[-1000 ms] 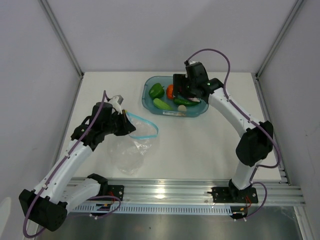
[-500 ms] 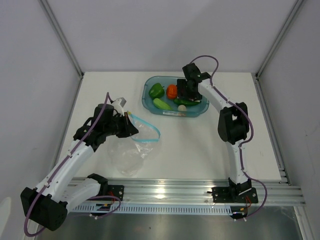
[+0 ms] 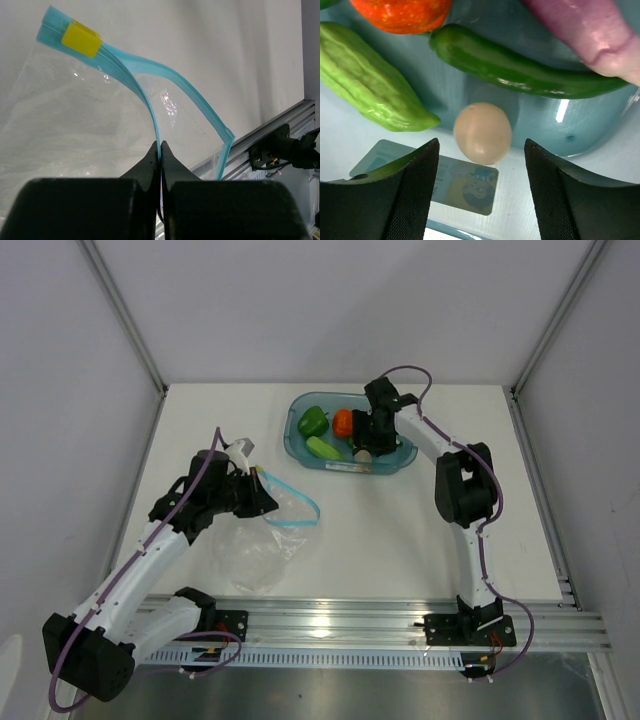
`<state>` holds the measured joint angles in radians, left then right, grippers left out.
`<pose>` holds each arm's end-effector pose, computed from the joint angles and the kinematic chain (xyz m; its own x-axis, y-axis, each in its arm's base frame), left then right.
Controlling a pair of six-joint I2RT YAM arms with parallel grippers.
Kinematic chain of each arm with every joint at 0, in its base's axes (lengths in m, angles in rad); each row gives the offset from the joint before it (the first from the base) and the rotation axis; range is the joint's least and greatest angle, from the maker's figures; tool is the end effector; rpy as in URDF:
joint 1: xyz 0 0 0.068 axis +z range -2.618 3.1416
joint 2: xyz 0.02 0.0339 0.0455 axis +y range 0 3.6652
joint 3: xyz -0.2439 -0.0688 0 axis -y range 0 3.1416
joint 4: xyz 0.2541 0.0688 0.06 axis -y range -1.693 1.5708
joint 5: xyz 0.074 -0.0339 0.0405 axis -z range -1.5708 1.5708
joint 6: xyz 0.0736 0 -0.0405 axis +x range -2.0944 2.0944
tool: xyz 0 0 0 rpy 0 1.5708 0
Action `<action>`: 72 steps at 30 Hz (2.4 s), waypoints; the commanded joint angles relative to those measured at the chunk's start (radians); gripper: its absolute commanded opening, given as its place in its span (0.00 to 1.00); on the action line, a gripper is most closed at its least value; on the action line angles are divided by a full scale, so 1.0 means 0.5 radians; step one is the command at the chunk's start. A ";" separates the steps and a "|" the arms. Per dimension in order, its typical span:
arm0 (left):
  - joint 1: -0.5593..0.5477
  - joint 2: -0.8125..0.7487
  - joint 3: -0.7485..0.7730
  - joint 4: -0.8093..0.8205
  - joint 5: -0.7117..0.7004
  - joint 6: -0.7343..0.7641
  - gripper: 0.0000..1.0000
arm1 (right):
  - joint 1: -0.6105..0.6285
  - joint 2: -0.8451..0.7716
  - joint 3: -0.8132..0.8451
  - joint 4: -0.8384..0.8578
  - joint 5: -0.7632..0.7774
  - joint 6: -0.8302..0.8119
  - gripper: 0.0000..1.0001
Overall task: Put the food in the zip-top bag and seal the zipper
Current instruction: Pick up the fake food from the bin, then place the fake food in the zipper food storage bag.
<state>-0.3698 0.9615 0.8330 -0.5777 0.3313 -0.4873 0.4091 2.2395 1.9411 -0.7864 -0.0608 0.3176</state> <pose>0.2239 -0.1124 0.2473 -0.8027 -0.1637 -0.5734 0.2226 0.8099 -0.5428 0.4575 0.2032 0.1571 -0.9028 -0.0517 -0.4269 -0.1486 0.9691 0.1969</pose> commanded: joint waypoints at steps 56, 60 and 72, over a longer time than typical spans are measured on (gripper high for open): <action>0.013 -0.199 -0.095 0.036 0.166 -0.108 0.00 | 1.007 -1.150 -0.744 0.355 -0.446 0.064 0.28; 0.013 -0.239 -0.089 0.008 0.160 -0.111 0.01 | 1.056 -1.150 -0.777 0.358 -0.437 0.064 0.57; 0.013 -0.297 -0.083 -0.013 0.169 -0.108 0.00 | 0.961 -1.126 -0.670 0.334 -0.369 0.049 0.97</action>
<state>-0.3698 0.8330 0.7891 -0.5888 0.3969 -0.5331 0.9295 1.6752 1.5478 -0.6300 -0.2760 0.3470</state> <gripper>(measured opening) 0.003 0.970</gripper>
